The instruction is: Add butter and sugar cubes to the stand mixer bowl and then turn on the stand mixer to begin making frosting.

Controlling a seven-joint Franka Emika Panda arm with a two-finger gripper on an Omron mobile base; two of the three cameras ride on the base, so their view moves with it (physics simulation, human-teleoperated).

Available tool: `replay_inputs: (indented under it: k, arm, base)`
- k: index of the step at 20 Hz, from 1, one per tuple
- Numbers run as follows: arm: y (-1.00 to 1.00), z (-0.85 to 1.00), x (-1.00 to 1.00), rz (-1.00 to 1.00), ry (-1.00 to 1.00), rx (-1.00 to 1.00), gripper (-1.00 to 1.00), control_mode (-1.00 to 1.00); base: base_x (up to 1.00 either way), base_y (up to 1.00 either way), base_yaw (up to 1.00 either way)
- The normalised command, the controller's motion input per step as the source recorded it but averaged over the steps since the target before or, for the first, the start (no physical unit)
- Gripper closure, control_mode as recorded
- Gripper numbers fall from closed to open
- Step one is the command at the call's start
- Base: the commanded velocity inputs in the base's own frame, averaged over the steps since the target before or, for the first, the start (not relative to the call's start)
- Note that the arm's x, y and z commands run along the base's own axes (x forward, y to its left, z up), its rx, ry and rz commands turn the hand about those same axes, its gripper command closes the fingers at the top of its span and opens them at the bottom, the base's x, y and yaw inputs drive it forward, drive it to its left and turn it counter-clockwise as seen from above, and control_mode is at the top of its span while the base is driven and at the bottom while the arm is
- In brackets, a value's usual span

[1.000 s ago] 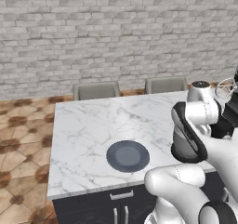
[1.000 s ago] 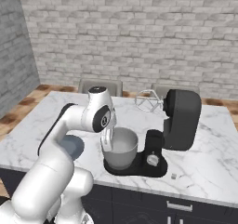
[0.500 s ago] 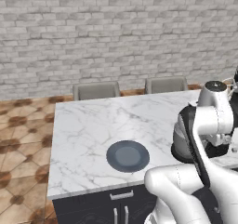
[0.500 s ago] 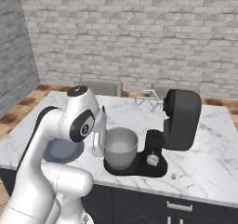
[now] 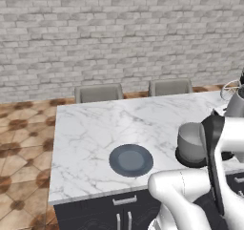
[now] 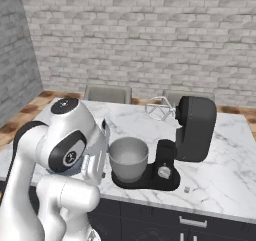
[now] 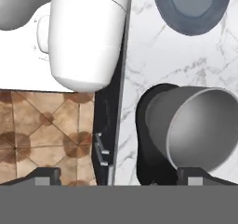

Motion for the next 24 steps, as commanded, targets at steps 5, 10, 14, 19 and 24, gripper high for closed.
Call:
replay_inputs:
  k: [5,10,14,19,24]
  arm:
    - [-0.48,-0.13,-0.72,-0.02,-0.14,0.08,-1.00,-1.00]
    - [-0.58,-0.30,-0.30,0.02,-0.17,0.07,-1.00,-1.00]
    - [-0.43,-0.21,-0.30,0.04,-0.12,0.10,-1.00,-1.00]
    - [-0.32,-0.19,-0.44,0.00,-0.11,0.13,-1.00,-1.00]
    - [-0.29,-0.15,-0.33,0.00,-0.09,0.12,-1.00,-1.00]
  base:
    - [0.00,0.00,0.00]
    - [0.00,0.00,0.00]
    - [0.00,0.00,0.00]
    - [0.00,0.00,0.00]
    - [0.00,0.00,0.00]
